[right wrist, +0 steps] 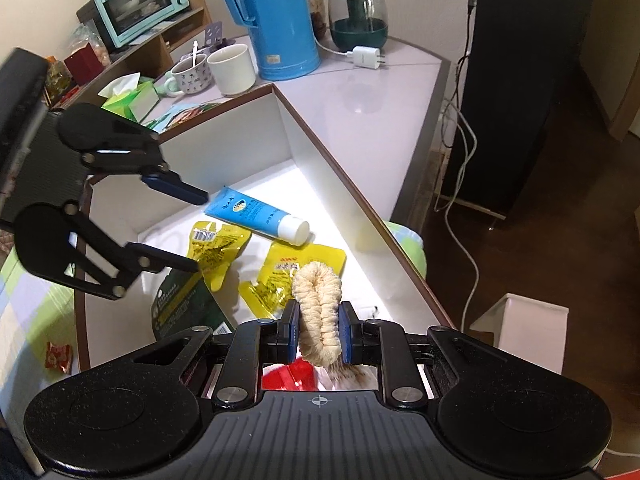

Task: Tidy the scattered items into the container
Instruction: 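Carry the cream ring and yellow packet over the box and release both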

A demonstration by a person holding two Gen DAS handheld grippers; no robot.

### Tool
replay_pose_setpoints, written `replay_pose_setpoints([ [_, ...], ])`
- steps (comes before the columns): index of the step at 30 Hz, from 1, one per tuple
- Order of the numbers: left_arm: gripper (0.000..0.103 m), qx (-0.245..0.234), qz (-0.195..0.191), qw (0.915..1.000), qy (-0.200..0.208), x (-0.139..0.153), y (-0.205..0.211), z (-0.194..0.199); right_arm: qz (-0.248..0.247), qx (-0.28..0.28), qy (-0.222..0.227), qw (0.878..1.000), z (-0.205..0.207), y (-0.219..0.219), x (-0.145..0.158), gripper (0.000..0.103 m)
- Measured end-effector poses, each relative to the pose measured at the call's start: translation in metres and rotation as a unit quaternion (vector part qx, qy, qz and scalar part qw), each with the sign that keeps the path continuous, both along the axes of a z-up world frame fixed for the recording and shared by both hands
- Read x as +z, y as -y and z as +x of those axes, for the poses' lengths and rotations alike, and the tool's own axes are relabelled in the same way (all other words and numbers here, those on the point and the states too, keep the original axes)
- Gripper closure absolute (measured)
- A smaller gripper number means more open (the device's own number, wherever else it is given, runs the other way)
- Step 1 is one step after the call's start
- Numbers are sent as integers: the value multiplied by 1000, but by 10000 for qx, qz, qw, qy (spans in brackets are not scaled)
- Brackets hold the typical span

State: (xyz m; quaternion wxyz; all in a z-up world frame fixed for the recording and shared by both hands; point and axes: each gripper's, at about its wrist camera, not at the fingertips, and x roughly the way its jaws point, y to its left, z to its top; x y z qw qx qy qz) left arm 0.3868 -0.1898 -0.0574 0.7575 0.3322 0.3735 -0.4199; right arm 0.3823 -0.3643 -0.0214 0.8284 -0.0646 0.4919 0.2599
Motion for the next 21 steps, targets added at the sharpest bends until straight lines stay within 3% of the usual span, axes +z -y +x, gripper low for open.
replay_pose_setpoints([
  [14, 56, 185, -51, 9997, 154, 17, -29, 3, 124, -966, -190, 9951, 28, -13, -29, 83],
  [15, 56, 195, -59, 9997, 159, 17, -29, 4, 134, -1023, -203, 9945, 28, -13, -31, 80],
  [16, 55, 204, -65, 9996, 167, 18, -30, 4, 144, -1080, -215, 9938, 27, -13, -32, 62],
  [17, 55, 212, -66, 9996, 177, 18, -31, 4, 154, -1137, -228, 9931, 27, -12, -33, 49],
  [21, 54, 244, -77, 9995, 192, 20, -33, 3, 194, -1366, -278, 9901, 26, -11, -39, 46],
])
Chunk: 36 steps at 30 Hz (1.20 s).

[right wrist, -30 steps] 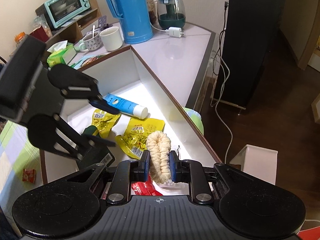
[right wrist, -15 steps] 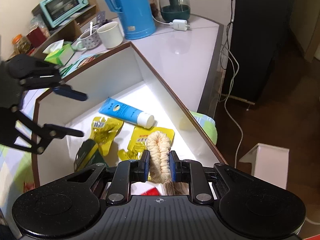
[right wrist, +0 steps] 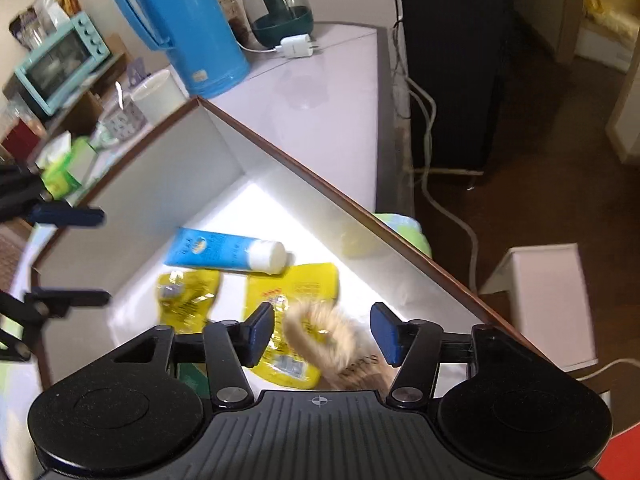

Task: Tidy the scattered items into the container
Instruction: 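Carry the cream ring and yellow packet over the box and release both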

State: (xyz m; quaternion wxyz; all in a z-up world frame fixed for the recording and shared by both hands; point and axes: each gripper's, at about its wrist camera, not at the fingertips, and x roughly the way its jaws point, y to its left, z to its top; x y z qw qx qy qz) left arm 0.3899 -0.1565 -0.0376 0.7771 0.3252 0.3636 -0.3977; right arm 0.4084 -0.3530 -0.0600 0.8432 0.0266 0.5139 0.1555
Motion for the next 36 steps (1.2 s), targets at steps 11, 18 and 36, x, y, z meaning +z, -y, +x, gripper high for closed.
replay_pose_setpoints([
  [11, 47, 205, 57, 9997, -96, 7, -14, -13, -463, 756, -286, 9957, -43, -7, 12, 25],
  [18, 35, 450, 204, 9987, -82, 13, -15, -27, -590, 873, -296, 9940, -68, -15, 19, 25],
  [36, 16, 789, 304, 9962, 196, 39, -2, -69, -602, 431, 236, 9970, -128, -19, 58, 0],
])
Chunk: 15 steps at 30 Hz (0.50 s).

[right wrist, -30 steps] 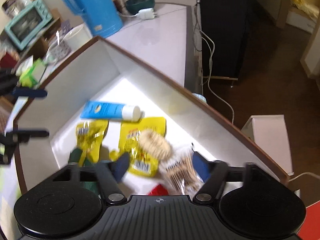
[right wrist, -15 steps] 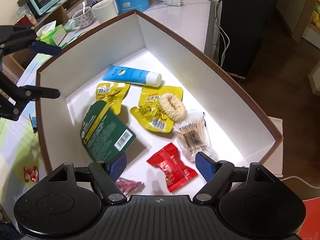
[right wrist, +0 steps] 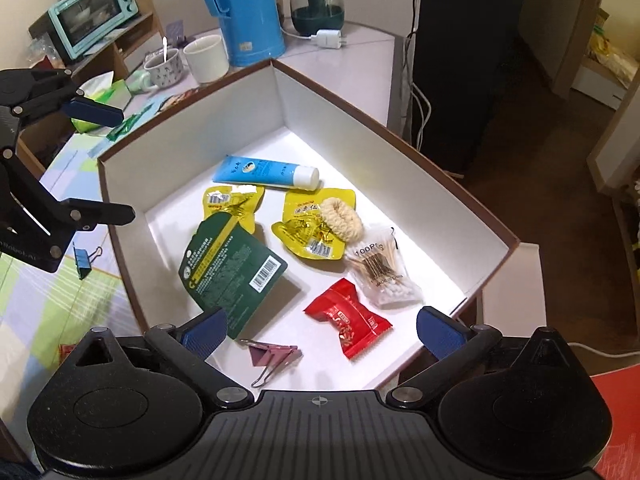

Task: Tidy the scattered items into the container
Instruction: 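Carry the cream ring and yellow packet over the box and release both, then withdraw both open grippers from the box toward the remaining table items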

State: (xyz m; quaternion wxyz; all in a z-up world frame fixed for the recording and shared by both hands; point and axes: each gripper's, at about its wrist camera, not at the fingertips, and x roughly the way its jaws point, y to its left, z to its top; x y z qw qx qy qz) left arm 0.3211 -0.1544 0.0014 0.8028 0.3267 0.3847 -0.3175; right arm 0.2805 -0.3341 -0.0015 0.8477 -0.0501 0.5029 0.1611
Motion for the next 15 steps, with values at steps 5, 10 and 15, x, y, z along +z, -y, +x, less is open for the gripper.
replay_pose_setpoints([
  [5, 14, -41, -44, 9999, 125, 9, -1, -14, -3, -101, 119, 9999, -16, -4, 10, 0],
  [10, 13, -62, -67, 9997, 210, 13, -5, -29, -13, -231, 281, 9993, -34, -7, 19, 0],
  [15, 12, -97, -162, 9996, 228, 16, -14, -45, -13, -445, 468, 9979, -51, -11, 26, 0],
])
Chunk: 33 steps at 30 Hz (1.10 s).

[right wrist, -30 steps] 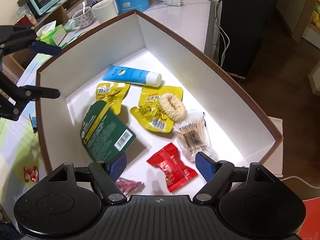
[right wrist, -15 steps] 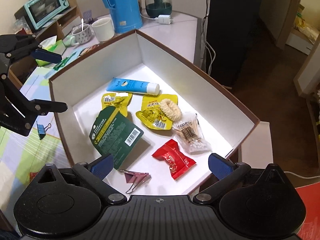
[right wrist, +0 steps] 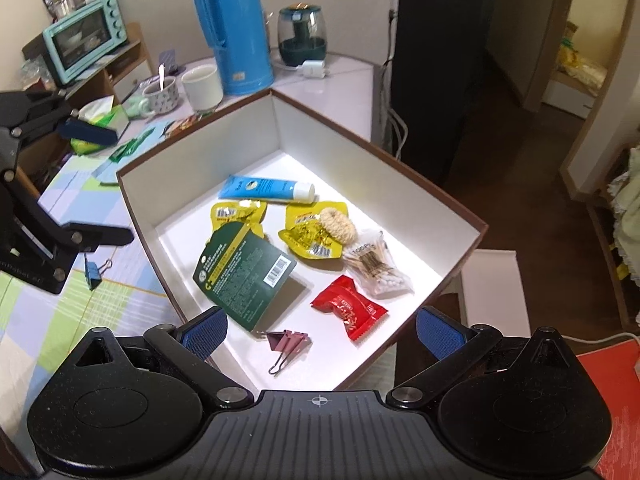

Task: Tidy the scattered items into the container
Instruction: 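Withdraw both open grippers from the box toward the remaining table items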

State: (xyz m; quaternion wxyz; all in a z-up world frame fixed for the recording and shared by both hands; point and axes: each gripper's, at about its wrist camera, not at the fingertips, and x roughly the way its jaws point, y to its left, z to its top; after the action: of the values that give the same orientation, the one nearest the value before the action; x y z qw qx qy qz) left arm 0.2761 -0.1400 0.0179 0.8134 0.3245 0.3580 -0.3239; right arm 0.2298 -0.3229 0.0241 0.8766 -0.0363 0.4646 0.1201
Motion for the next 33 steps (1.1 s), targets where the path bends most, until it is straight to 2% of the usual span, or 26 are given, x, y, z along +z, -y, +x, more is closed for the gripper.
replay_pose_setpoints([
  [19, 11, -185, -220, 9996, 85, 7, -69, -55, 257, -828, 536, 9948, -63, -28, 17, 0],
  [33, 8, -26, -669, 9975, 217, 9, -149, -85, 682, -1327, 847, 9852, -101, -54, 22, 0],
])
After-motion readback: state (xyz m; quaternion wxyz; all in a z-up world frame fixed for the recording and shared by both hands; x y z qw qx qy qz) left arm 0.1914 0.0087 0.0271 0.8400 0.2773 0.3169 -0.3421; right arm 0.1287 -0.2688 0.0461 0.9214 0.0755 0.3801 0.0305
